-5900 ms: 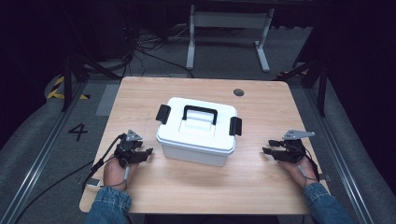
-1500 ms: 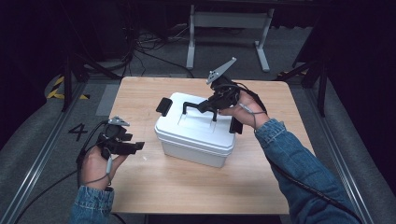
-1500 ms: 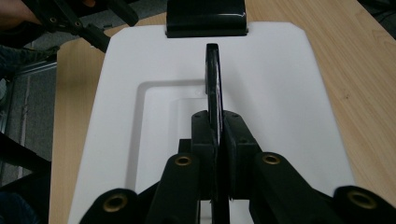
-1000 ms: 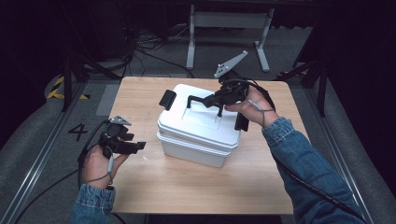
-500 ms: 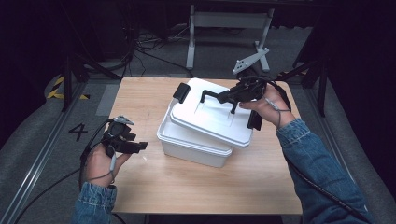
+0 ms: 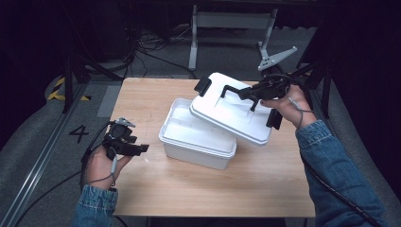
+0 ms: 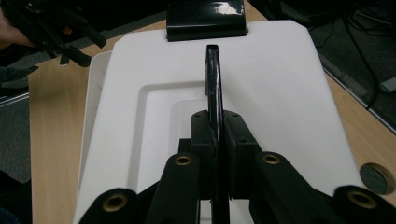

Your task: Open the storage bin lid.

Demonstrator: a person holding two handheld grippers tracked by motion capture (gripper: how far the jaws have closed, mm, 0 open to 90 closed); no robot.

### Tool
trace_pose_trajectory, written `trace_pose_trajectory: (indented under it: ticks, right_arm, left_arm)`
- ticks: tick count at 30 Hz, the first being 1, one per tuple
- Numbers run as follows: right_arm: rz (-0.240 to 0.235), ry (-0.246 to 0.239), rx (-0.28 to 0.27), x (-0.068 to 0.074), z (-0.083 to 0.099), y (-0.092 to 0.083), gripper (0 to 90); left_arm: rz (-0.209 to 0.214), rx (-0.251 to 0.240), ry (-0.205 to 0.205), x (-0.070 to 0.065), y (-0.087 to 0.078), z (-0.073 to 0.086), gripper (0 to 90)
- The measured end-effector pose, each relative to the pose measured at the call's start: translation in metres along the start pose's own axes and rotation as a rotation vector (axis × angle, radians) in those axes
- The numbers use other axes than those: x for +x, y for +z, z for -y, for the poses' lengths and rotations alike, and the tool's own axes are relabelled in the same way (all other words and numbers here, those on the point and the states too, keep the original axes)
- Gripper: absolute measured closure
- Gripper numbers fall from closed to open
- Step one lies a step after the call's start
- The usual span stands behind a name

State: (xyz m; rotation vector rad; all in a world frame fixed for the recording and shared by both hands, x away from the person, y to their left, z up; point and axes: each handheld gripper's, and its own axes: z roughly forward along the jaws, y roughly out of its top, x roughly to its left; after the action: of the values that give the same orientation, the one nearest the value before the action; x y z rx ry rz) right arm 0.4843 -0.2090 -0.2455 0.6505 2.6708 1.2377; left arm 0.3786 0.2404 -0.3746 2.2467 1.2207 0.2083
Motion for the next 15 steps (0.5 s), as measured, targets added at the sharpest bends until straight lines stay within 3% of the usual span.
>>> trace_pose_trajectory:
  ticks: [15]
  right_arm:
    - [0.120,0.078,-0.016,-0.035,0.039,-0.040,84.3]
  left_arm:
    - [-0.010,0.007,0.006,-0.001,0.002,0.000,38.5]
